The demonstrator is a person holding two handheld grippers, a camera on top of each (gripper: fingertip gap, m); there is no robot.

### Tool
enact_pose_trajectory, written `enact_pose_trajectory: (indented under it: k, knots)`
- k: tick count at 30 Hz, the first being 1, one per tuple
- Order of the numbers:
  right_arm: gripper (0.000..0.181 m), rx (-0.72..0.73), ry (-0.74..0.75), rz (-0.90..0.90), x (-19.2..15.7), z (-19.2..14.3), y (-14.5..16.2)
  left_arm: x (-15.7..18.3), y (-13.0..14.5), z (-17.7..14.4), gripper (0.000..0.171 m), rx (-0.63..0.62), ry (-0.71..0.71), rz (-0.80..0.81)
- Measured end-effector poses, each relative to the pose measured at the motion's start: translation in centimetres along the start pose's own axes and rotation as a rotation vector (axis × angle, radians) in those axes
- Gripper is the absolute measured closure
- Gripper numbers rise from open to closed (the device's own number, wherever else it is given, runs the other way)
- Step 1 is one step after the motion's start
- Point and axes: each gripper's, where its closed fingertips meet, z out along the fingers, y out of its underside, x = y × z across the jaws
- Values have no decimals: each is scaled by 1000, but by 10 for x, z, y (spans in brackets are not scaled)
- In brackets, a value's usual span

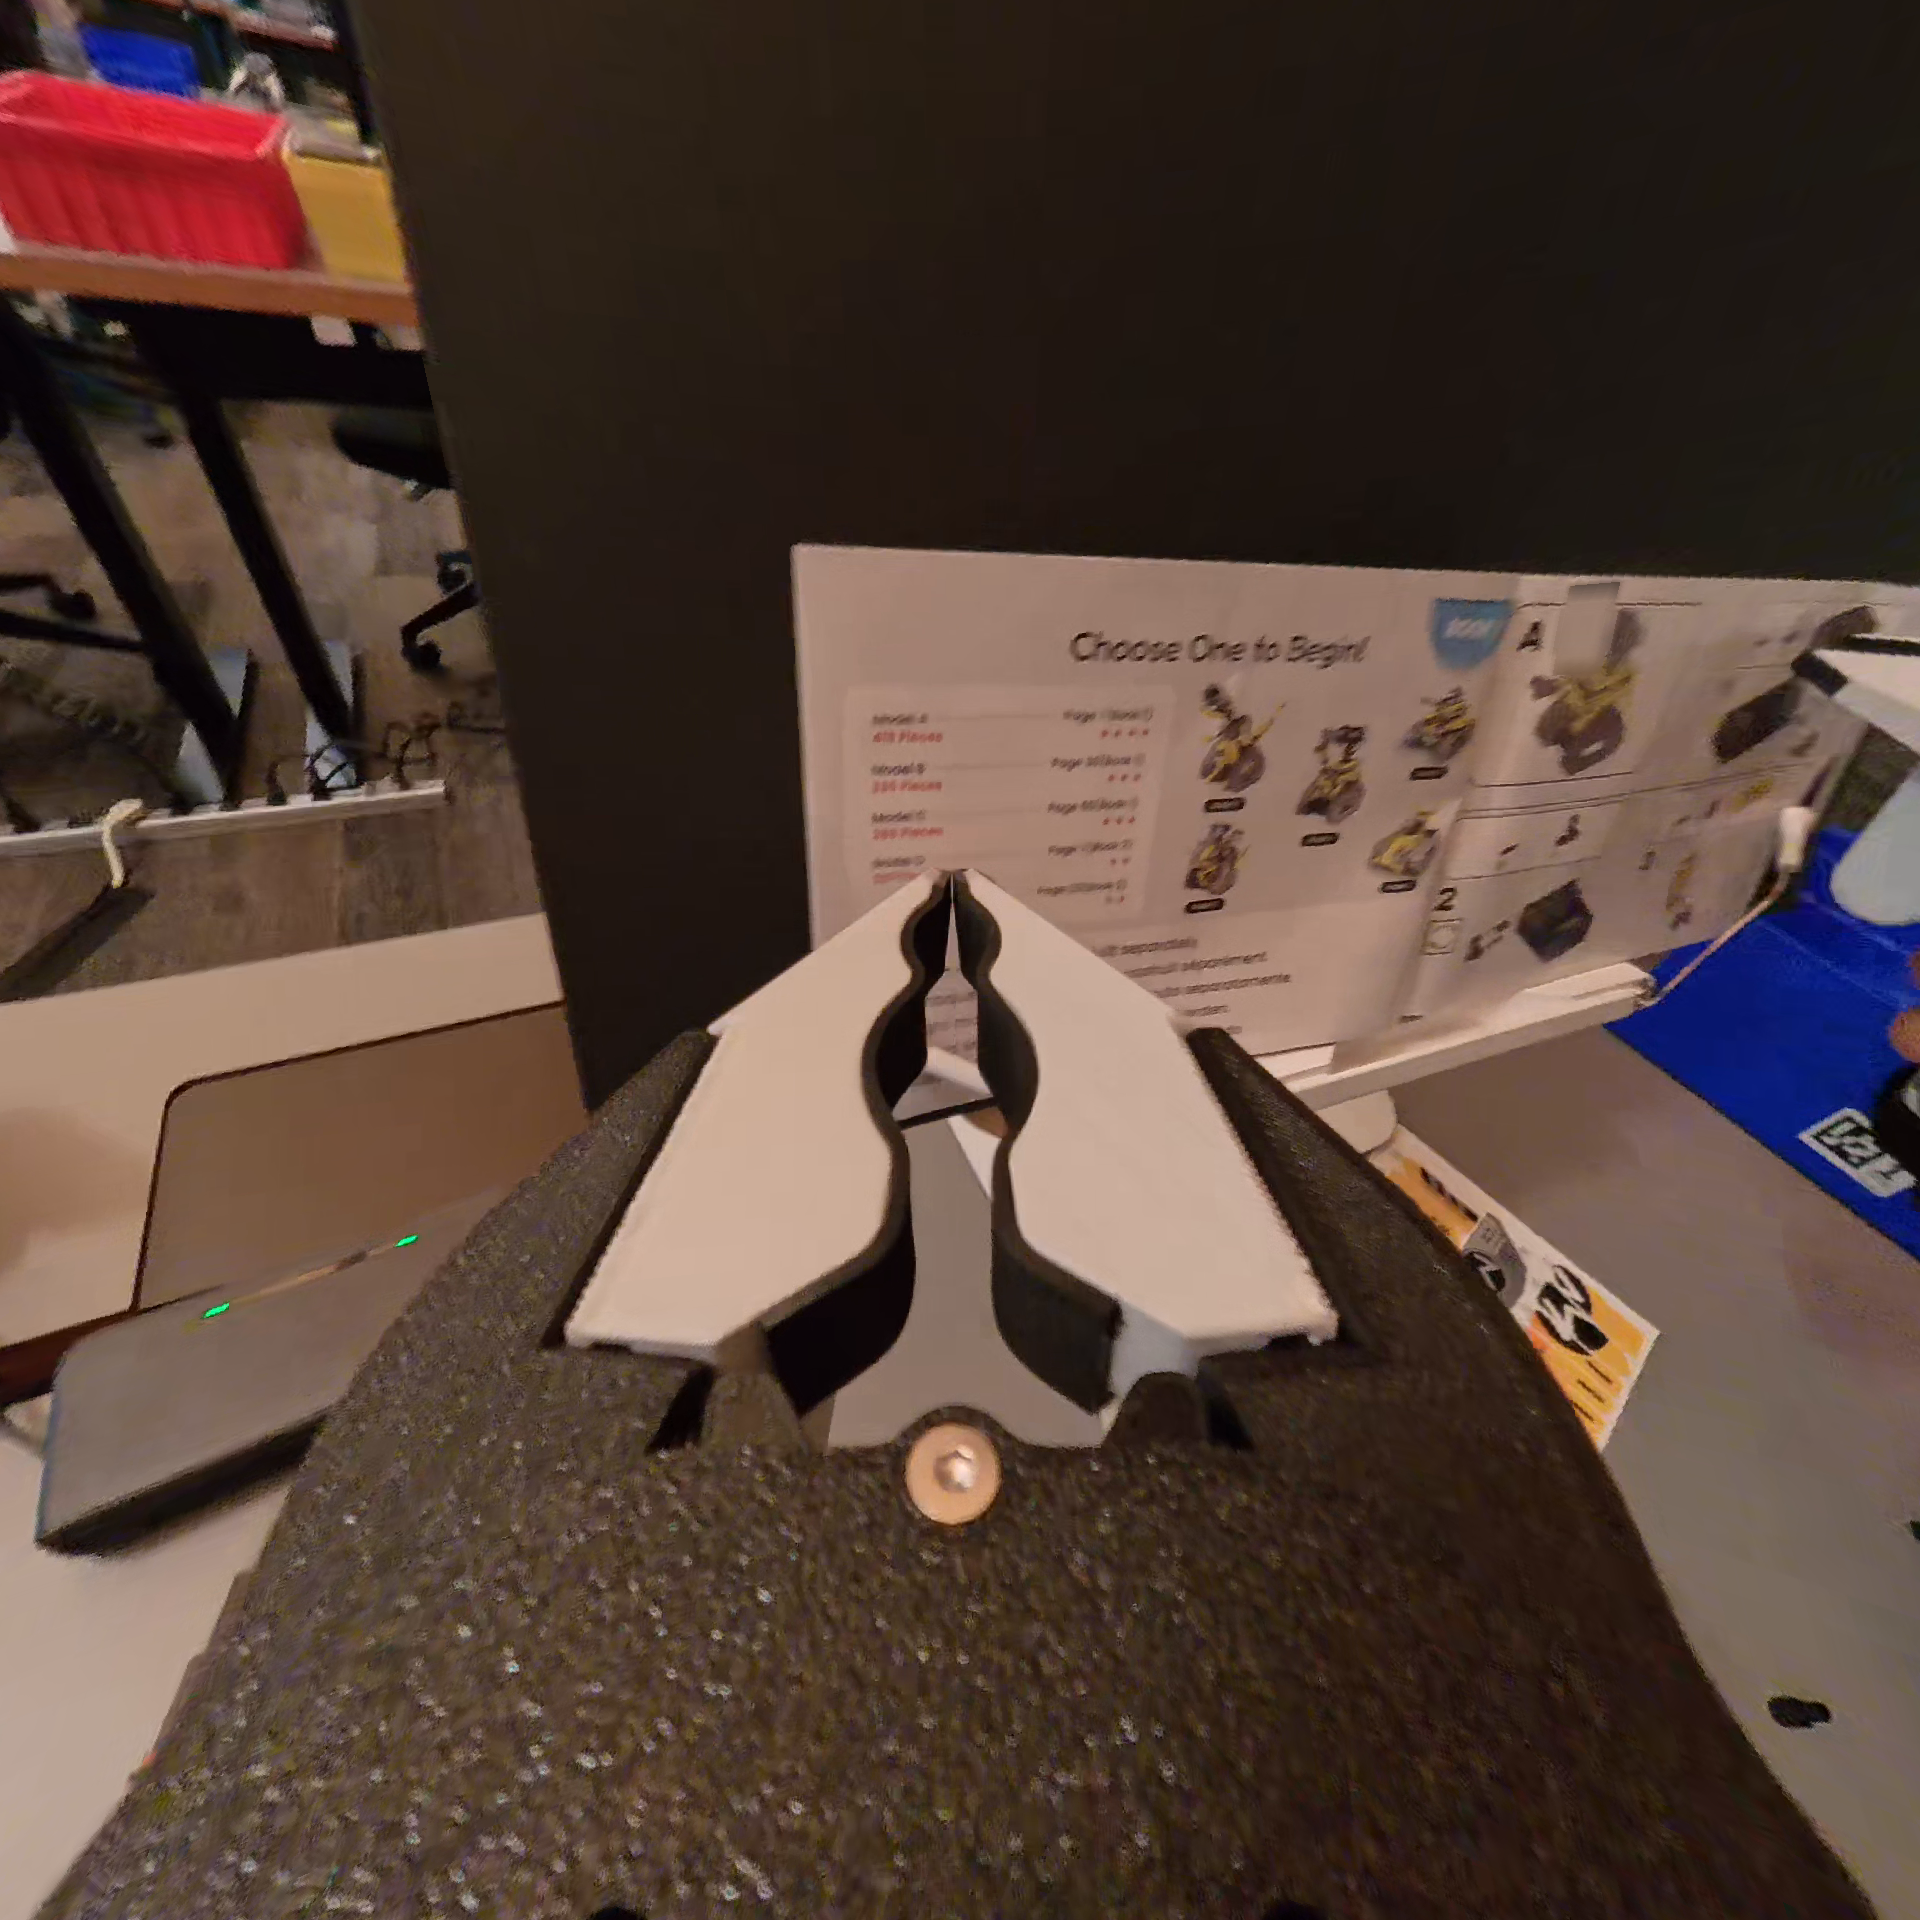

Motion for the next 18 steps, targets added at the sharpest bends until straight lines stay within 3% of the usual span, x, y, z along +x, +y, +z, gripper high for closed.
enact_pose_trajectory:
  k: [2,4,9,13,15,18]
  knots:
    - [159,-6,-20,79,20,-3,7,8,-1,1,171,0,20,9]
    - [181,-17,38,85,42,-4,16,17,1,3,171,-14,38,26]
    - [181,-3,47,181,47,-2,17,33,7,9,171,-43,63,61]
    - [181,-32,203,107,59,-3,15,42,2,5,171,-32,74,61]
    - [181,-13,283,62,67,-7,8,50,-5,0,171,-10,96,52]
    - [181,54,233,33,52,-18,-20,68,-16,-11,171,21,150,39]
